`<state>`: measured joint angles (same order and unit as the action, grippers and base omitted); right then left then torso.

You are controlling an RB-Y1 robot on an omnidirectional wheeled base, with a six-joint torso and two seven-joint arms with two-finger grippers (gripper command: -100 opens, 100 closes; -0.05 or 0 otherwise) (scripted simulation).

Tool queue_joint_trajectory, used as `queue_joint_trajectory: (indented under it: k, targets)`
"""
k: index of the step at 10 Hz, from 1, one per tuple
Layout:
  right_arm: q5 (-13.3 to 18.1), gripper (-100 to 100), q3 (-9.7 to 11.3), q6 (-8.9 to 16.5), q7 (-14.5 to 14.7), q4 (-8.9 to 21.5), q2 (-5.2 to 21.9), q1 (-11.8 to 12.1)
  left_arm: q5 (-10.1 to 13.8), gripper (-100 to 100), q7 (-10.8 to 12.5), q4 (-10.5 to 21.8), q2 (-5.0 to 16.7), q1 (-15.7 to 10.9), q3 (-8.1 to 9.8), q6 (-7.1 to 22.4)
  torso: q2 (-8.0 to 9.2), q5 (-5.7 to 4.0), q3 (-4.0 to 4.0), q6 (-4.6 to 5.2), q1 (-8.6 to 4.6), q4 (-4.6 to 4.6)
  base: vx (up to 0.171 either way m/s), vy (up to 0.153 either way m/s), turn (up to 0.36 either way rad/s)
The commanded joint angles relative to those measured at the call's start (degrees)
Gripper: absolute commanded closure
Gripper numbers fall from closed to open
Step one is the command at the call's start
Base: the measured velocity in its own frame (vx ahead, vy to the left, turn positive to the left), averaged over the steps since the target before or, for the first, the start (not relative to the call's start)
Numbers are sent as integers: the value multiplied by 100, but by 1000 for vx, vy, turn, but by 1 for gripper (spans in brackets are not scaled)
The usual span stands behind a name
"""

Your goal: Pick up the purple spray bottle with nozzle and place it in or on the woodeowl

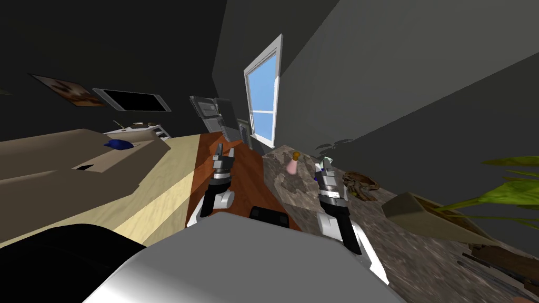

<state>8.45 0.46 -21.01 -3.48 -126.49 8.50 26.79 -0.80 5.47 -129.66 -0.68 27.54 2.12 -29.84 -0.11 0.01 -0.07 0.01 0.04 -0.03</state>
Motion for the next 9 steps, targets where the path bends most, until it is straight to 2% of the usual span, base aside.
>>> queue_joint_trajectory:
  k: [1,9]
  targets:
    - [58,-100,-156,104,165,183,108,2,0,0,0,0,0,0,0,0,0,0,0,0,0,0,23,17,-60]
    - [430,-100,-837,810,989,828,489,97,0,0,0,0,0,0,0,0,-2,1,-1,0,5,0,30,24,-49]
